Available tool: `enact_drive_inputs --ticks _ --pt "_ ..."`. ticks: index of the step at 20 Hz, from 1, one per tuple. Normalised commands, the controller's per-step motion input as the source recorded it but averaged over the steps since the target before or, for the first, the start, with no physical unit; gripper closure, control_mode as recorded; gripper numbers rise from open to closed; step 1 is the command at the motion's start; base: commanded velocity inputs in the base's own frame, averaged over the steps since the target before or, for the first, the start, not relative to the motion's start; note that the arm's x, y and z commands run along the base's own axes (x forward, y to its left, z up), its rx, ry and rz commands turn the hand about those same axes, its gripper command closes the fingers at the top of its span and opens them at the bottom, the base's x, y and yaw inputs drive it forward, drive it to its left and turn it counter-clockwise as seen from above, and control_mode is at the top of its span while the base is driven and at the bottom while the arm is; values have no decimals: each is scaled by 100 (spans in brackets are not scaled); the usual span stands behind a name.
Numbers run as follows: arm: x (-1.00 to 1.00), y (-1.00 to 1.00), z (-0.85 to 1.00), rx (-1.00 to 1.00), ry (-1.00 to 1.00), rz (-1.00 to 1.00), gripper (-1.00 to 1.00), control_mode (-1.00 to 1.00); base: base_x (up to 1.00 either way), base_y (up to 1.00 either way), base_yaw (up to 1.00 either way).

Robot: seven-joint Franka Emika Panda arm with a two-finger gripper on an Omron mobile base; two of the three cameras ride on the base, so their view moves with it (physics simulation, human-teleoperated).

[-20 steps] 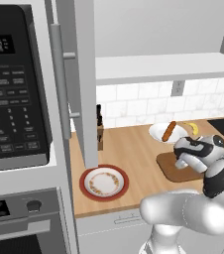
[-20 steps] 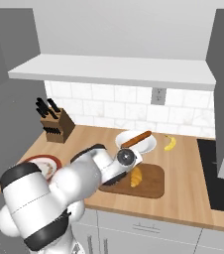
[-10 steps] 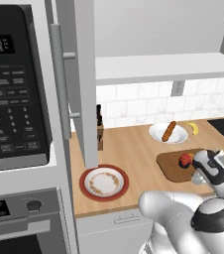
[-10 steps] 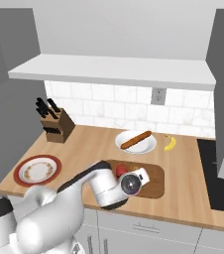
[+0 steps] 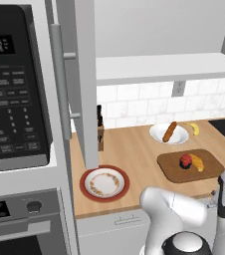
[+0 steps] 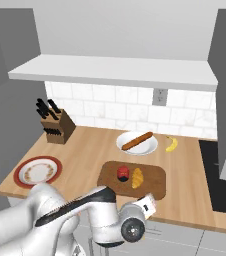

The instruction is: From the different types of pastries on the counter, select a croissant and place it on the cutting board. Then retrieve a jar of jam from the cabinet and place it alongside the croissant on the cutting board.

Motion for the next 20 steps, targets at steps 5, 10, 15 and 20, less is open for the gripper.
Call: enact_drive_inputs --ticks 5,10,15,20 --pt "-100 -25 5 0 -7 0 -100 -100 0 0 0" --pt "-97 -17 10 0 -4 -7 -100 -100 0 0 0" --pt "-56 4 0 -12 -8 -3 -100 -100 0 0 0" --pt "-30 9 0 -10 -8 0 -100 -100 0 0 0"
